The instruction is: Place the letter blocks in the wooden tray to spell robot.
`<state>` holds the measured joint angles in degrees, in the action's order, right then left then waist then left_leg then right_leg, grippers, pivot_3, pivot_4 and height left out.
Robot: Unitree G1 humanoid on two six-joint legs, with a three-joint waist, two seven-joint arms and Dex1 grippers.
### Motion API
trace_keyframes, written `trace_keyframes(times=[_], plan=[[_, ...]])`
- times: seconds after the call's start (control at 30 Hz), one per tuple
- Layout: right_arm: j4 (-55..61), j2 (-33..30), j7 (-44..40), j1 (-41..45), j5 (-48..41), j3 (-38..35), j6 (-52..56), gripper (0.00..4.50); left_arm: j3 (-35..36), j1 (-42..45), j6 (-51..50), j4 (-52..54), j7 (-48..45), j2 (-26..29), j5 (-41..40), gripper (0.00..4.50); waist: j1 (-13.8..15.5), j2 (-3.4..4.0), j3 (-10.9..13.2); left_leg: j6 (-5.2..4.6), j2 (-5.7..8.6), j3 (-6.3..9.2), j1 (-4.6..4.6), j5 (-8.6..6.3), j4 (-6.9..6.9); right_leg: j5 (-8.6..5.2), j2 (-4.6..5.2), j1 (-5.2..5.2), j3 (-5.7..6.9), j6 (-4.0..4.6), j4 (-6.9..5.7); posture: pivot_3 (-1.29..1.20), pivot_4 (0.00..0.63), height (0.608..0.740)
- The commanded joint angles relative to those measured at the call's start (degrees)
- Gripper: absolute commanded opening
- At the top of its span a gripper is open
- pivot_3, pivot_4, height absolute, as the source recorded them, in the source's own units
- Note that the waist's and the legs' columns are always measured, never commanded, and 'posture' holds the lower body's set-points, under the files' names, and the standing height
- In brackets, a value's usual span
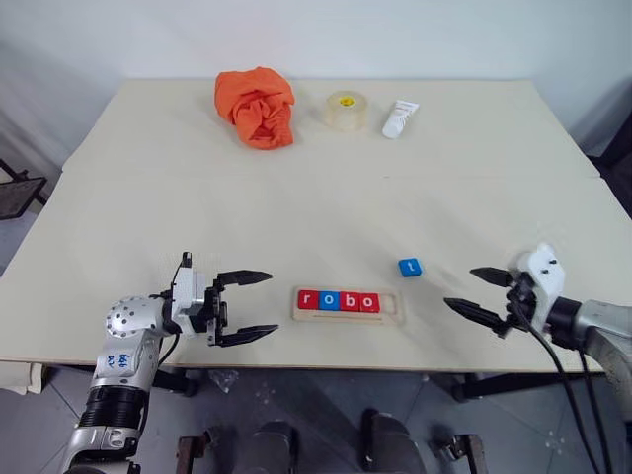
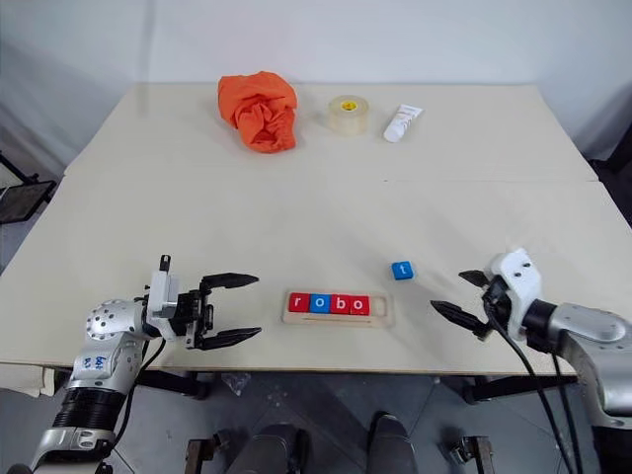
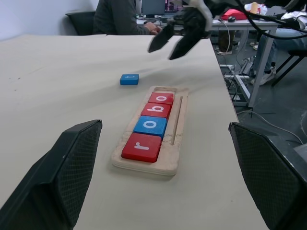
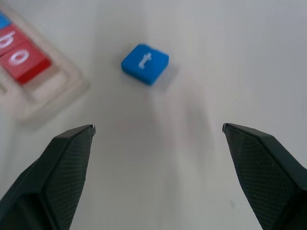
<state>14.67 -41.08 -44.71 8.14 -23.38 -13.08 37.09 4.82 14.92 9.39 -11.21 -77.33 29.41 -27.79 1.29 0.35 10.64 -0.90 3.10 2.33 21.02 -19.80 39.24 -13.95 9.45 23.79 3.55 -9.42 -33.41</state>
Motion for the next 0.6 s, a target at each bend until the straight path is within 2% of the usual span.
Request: trace_keyframes(times=[0.03,0.13,0.27,0.6], plan=[[3.27,4.76,9.83,3.82,1.86,2.27,4.13,4.46,1.21,-0.92,0.48,1.92,0.27,0.46,-1.11,4.5,-0.09,0.0,0.0,0.01,-0.01,0.0,0.02,0.0,0.0,0.0,0.0,0.02,0.01,0.0,0.0,0.0,0.15,0.74],[5.43,8.32,16.03,5.46,3.16,4.06,8.7,4.46,1.29,-1.0,0.57,2.01,0.47,0.35,-1.06,4.5,0.06,0.01,0.0,0.01,0.02,0.01,0.09,0.0,0.0,0.0,-0.01,0.11,0.0,0.01,-0.04,0.0,0.15,0.74],[7.56,11.33,20.17,5.8,3.72,6.51,11.54,4.46,1.24,-1.0,0.6,2.08,0.56,0.14,-0.93,4.5,0.09,0.01,0.0,-0.03,0.1,0.08,0.17,-0.02,0.0,0.0,0.0,0.13,0.0,0.02,-0.03,0.0,0.15,0.74],[7.46,14.77,25.3,5.75,5.37,9.24,12.71,4.46,0.99,-0.75,0.78,1.86,0.83,-0.34,-0.7,4.5,-0.24,0.01,-0.01,-0.07,0.09,0.0,0.13,-0.04,-0.01,-0.01,-0.04,0.14,-0.01,0.02,-0.05,0.0,0.15,0.74]])
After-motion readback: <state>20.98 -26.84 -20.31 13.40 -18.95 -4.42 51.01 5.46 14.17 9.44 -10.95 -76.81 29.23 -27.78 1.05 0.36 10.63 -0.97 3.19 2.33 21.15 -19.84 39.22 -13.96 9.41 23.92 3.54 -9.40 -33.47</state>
